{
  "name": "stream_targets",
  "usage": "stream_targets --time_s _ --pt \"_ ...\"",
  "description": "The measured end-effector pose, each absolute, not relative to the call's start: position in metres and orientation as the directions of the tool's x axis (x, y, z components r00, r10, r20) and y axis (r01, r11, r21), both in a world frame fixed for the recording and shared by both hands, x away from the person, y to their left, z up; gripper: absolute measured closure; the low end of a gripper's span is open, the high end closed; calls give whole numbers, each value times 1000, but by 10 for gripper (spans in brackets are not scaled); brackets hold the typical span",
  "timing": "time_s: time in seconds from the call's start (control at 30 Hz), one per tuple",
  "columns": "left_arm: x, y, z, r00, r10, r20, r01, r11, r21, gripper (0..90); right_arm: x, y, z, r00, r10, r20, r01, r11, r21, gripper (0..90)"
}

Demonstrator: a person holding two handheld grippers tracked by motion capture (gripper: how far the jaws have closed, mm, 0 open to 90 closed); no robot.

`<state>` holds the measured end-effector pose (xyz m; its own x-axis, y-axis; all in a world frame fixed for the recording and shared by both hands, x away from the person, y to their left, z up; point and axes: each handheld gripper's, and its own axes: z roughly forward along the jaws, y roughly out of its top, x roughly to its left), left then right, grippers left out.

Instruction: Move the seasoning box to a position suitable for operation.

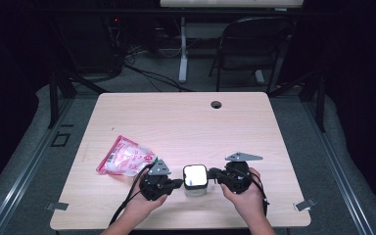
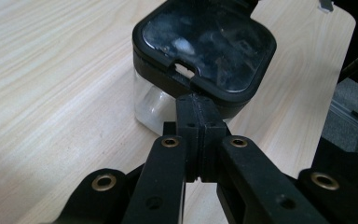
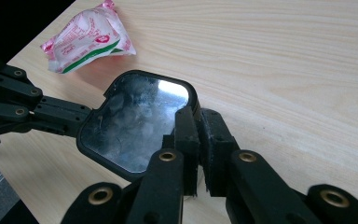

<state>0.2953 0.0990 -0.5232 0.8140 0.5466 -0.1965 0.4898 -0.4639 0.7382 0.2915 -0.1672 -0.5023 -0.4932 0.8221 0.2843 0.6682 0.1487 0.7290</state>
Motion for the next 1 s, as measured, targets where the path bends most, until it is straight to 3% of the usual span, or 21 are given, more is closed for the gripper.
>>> stream_targets --time_s 0.37,0.63,0.8,0.93,1.0 --pt "294 94 -516 827 529 -192 468 -458 756 898 290 -169 -503 -488 824 289 671 142 728 866" --pt "297 93 -513 828 527 -194 466 -452 761 884 287 -170 -503 -492 825 278 672 157 724 808" --pt "299 92 -510 829 524 -195 462 -446 766 852 282 -169 -502 -503 826 254 653 171 738 729" --pt "300 92 -508 825 528 -200 464 -432 773 785 275 -163 -496 -554 809 198 595 219 773 607" --pt "300 91 -507 825 531 -193 462 -436 772 775 274 -162 -496 -559 805 199 591 219 776 596"
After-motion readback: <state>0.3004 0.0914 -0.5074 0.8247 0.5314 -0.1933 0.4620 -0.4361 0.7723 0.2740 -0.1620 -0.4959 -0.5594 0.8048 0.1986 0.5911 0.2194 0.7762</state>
